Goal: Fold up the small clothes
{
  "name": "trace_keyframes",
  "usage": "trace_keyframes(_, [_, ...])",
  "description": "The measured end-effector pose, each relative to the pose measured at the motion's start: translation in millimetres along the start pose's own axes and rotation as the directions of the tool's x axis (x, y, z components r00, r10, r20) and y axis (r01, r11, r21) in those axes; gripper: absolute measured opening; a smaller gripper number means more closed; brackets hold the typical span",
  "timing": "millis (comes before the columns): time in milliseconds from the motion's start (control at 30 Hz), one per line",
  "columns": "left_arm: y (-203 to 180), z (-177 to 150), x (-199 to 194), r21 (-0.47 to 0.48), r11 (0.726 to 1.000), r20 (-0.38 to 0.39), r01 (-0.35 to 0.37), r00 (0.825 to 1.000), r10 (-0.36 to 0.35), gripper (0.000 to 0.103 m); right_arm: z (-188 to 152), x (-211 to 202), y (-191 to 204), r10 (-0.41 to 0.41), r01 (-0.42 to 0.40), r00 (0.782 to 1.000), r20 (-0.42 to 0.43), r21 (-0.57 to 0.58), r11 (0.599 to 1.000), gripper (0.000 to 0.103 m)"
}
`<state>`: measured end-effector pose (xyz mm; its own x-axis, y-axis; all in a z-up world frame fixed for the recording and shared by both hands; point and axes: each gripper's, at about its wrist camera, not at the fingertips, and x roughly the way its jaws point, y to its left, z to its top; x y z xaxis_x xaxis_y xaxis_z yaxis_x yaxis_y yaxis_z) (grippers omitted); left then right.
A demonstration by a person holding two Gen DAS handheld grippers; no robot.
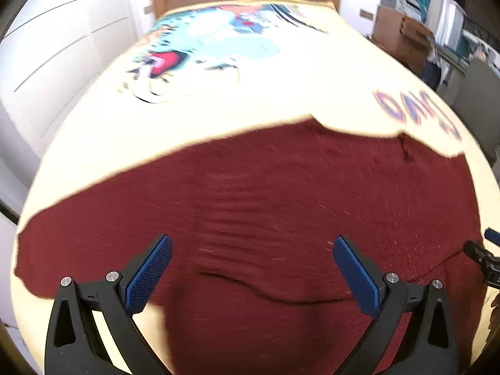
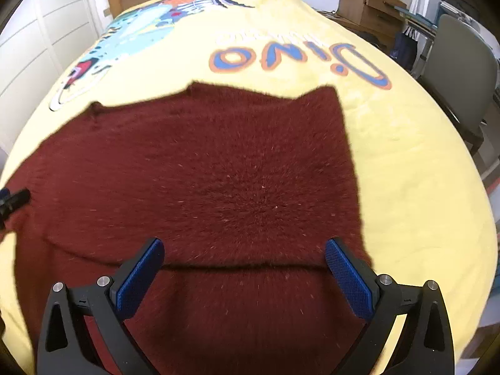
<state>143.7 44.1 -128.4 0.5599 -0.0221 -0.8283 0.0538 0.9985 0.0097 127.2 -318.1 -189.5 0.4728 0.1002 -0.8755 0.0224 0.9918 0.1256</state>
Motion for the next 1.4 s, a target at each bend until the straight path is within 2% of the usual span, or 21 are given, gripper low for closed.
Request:
trace_keyframes(100, [39.3,3.0,-21.1,-0.051,0.998,-0.006,-0.028,1.000,0.028,0.102,-4.5,-18.7,5.7,0.015,-0.015,1.000,-0.002,-0.025,1.000,0.103])
trace_keyframes(267, [108.2,-11.4,-48.0,-0.161,0.981,-0.029,-0.105,0.994,0.101,0.102,-18.6,-31.7,15.8,0.045,-0.047,0.999,-0.023,-0.058,0.997,0.103])
trace_keyframes(433, [184.2,-40.7,-53.7,-0.289,0.935,-0.100,-0.203,0.978,0.182,0.102,-33.8,-34.6,17.9,0.052,-0.055,0.997,-0.053,-0.053,0.997,0.102])
trace_keyframes(533, [232.4,-61.9,-42.9,-0.399,0.889,-0.188,-0.224,0.969,0.160,0.102,-40.9,-30.8,12.8,0.036,-0.039,0.996,-0.080,-0.039,0.998,0.102])
trace_keyframes(600, [264.4,-78.4,-32.5,-0.474,0.838,-0.247,-0.270,0.954,0.168,0.102,-44.8,-30.4,8.9,0.026,-0.028,0.996,-0.087,-0.031,0.999,0.102])
trace_keyframes(667, [284.1,-88.0,-28.9,-0.525,0.796,-0.273,-0.303,0.945,0.180,0.102,-48.3,-32.1,4.7,0.016,-0.018,0.996,-0.083,-0.023,1.000,0.102])
trace_keyframes(833, [328.3,-110.1,-12.5,-0.690,0.662,-0.299,-0.293,0.948,0.108,0.102,-51.7,-34.4,-4.0,0.002,-0.001,0.996,-0.086,0.013,1.000,0.103])
trace_keyframes(933, [341.6,-117.1,-2.3,-0.736,0.615,-0.314,-0.283,0.947,0.061,0.101,-52.1,-36.1,-4.3,0.001,-0.001,0.997,-0.082,0.008,1.000,0.103])
trace_keyframes(967, [341.8,-116.0,-0.3,-0.742,0.608,-0.312,-0.283,0.948,0.061,0.101,-52.1,-36.4,-4.0,0.000,0.000,0.997,-0.082,0.005,1.000,0.102])
trace_keyframes(1067, [343.9,-113.9,-1.1,-0.739,0.615,-0.300,-0.276,0.951,0.067,0.101,-51.0,-38.9,-1.5,-0.035,0.033,0.997,-0.065,-0.026,0.999,0.102])
trace_keyframes(1200, [346.5,-109.3,7.0,-0.735,0.617,-0.324,-0.281,0.945,0.045,0.100,-48.8,-37.6,-1.8,-0.034,0.033,0.997,-0.063,-0.028,0.999,0.102])
trace_keyframes(1267, [348.0,-106.5,9.0,-0.725,0.631,-0.333,-0.277,0.942,0.031,0.090,-49.0,-36.8,-2.3,-0.031,0.030,0.998,-0.063,-0.022,0.999,0.103])
trace_keyframes(1333, [345.4,-101.3,5.6,-0.704,0.649,-0.357,-0.289,0.934,0.029,0.071,-49.9,-35.9,-2.2,-0.031,0.030,0.997,-0.065,-0.024,0.999,0.102])
trace_keyframes(1367, [341.0,-88.5,13.1,-0.687,0.667,-0.363,-0.287,0.931,0.027,0.064,-50.5,-35.4,-2.1,-0.030,0.029,0.997,-0.066,-0.026,0.999,0.102])
trace_keyframes(1400, [336.9,-81.4,11.1,-0.658,0.699,-0.368,-0.280,0.929,0.026,0.049,-50.6,-35.0,-1.7,-0.031,0.029,0.997,-0.067,-0.027,0.999,0.102])
